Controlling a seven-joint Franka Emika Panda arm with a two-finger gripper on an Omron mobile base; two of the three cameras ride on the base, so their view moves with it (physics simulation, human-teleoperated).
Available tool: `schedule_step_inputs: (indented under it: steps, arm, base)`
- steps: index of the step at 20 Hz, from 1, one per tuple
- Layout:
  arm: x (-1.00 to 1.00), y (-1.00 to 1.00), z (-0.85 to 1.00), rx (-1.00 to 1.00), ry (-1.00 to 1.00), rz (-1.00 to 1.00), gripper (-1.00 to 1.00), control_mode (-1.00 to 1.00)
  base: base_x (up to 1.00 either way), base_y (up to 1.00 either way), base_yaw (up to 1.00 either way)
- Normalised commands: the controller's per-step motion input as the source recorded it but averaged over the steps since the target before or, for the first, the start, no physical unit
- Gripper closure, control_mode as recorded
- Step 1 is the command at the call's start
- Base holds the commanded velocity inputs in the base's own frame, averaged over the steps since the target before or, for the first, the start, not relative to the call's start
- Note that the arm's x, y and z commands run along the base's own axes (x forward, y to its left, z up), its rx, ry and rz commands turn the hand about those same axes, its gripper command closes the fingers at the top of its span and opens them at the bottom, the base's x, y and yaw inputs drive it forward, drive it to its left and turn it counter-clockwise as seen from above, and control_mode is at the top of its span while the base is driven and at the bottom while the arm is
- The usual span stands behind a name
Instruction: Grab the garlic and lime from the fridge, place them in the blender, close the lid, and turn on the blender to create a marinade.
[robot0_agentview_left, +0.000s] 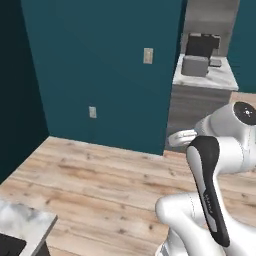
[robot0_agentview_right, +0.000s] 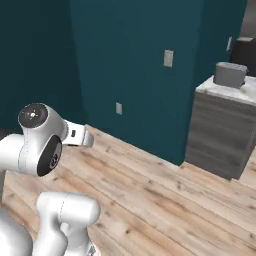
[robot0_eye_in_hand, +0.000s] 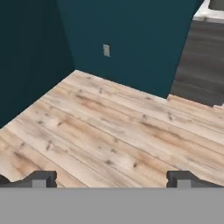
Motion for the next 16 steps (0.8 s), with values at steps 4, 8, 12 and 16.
schedule_step_inputs:
  steps: [4,8,12,16]
  arm:
    - [0.00,0.00,0.00,0.00,0.00,0.00,-1.00,1.00]
    - [0.00,0.00,0.00,0.00,0.00,0.00,-1.00,1.00]
    - [0.00,0.00,0.00,0.00,0.00,0.00,-1.00,1.00]
    - [0.00,0.00,0.00,0.00,0.00,0.00,-1.00,1.00]
  base:
    - [0.00,-0.52,-0.79]
    - [0.03,-0.59,-0.74]
    - [0.66,-0.46,-0.56]
    - [1.00,-0.41,-0.41]
